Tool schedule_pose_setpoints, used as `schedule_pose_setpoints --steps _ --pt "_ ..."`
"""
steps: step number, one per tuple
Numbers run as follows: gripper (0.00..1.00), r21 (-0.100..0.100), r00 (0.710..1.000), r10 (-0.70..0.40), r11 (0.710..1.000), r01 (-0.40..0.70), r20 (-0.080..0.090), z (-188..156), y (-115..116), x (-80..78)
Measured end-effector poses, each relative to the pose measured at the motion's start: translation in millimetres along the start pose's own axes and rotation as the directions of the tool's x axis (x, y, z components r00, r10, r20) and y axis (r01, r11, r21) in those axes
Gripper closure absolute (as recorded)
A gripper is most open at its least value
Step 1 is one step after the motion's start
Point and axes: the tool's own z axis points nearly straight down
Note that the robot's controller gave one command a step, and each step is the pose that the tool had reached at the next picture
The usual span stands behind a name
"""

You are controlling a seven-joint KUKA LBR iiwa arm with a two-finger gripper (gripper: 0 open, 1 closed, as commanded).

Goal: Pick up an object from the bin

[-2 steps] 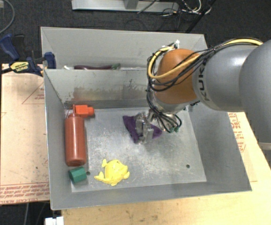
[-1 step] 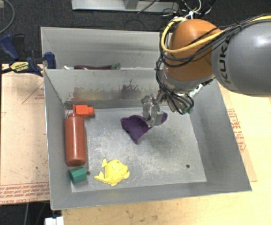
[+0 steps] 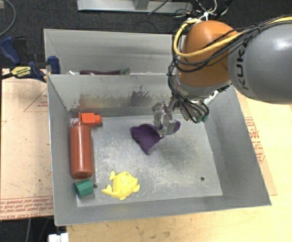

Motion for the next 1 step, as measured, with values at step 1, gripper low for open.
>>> schedule_pose_setpoints --steps 1 --pt "1.00 -0.001 1.000 -0.006 1.000 0.006 0.000 -48.0 2.5 -12.1"
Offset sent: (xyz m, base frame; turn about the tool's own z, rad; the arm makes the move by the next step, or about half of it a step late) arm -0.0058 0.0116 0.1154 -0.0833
